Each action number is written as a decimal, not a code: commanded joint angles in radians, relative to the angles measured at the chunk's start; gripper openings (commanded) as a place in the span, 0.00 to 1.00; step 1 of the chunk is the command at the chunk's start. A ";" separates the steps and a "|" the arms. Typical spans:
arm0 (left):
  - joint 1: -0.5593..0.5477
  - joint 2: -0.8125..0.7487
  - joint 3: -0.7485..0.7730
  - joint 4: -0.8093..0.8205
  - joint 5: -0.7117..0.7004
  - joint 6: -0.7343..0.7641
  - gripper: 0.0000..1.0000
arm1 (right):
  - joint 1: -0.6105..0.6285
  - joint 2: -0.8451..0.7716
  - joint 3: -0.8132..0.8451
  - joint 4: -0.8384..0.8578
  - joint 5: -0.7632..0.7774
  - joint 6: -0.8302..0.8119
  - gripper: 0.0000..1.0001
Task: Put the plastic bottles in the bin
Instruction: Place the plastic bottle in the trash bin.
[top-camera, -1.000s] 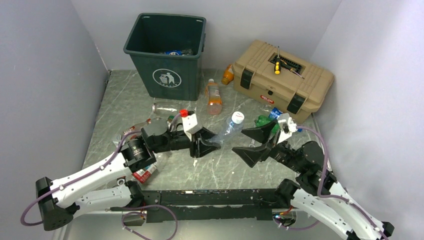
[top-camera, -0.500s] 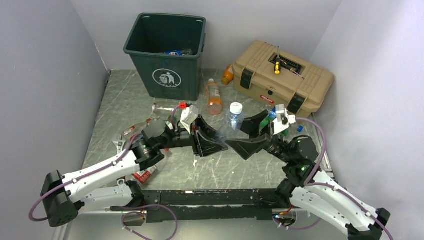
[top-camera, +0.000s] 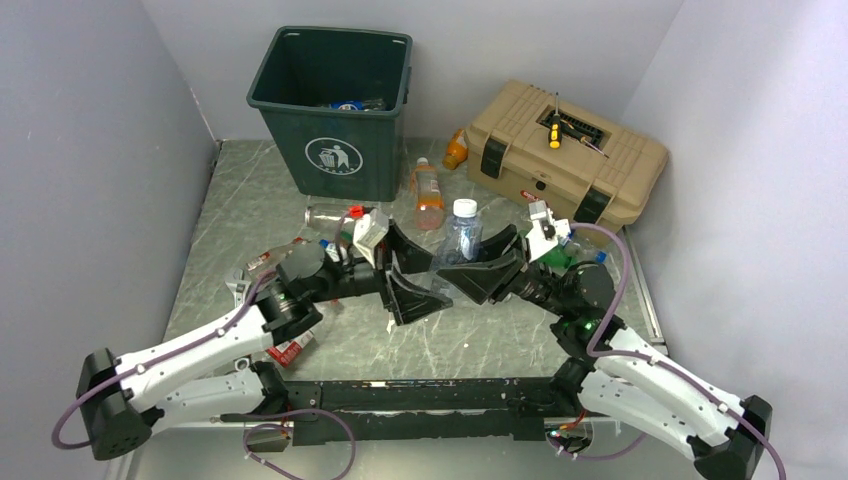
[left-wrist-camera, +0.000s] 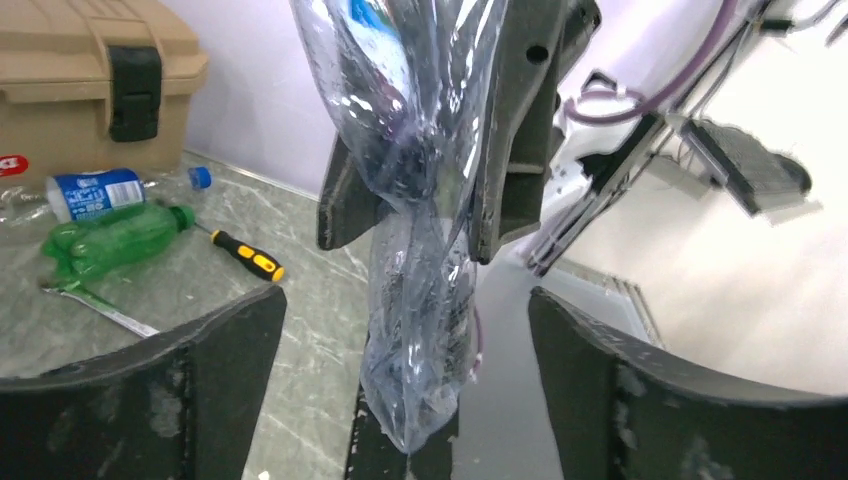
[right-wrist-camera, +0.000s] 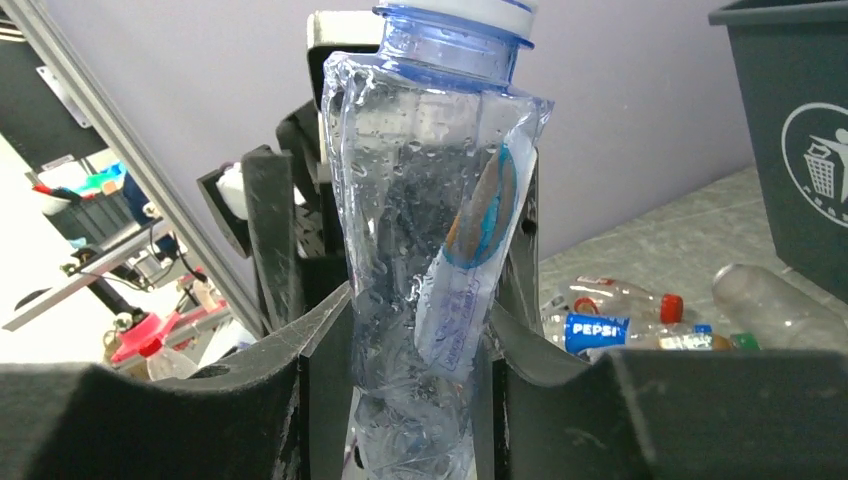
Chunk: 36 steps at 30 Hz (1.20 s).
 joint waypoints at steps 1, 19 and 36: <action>0.000 -0.155 0.000 -0.100 -0.185 0.109 0.99 | 0.001 -0.068 0.074 -0.151 0.031 -0.115 0.30; 0.002 0.114 0.607 -0.617 -0.326 0.261 0.87 | 0.019 -0.070 0.041 -0.465 0.118 -0.362 0.00; 0.115 0.223 0.617 -0.624 -0.209 0.054 0.59 | 0.036 -0.049 0.039 -0.470 0.125 -0.388 0.00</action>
